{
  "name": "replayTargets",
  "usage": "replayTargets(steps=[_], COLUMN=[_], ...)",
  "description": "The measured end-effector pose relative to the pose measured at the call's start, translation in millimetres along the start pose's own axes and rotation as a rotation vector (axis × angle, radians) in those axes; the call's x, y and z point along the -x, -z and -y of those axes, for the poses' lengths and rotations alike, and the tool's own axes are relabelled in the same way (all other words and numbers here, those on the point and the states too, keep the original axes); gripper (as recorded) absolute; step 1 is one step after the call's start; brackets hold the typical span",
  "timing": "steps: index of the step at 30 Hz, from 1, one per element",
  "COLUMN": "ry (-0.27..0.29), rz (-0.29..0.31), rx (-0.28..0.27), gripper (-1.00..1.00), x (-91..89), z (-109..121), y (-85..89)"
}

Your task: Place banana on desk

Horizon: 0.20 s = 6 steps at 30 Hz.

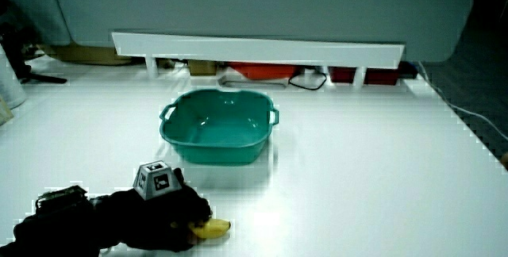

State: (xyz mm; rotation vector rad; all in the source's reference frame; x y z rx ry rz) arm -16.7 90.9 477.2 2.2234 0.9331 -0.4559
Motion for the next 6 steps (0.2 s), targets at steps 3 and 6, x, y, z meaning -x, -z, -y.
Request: replayTargets(steps=[3, 6], ry=[-0.001, 0.020], rz=[0.066, 0.195], rx=[-0.006, -0.043], gripper=[-0.79, -0.85], x=[7.9, 24.1], z=[8.3, 12.3], y=[-11.1, -0.8])
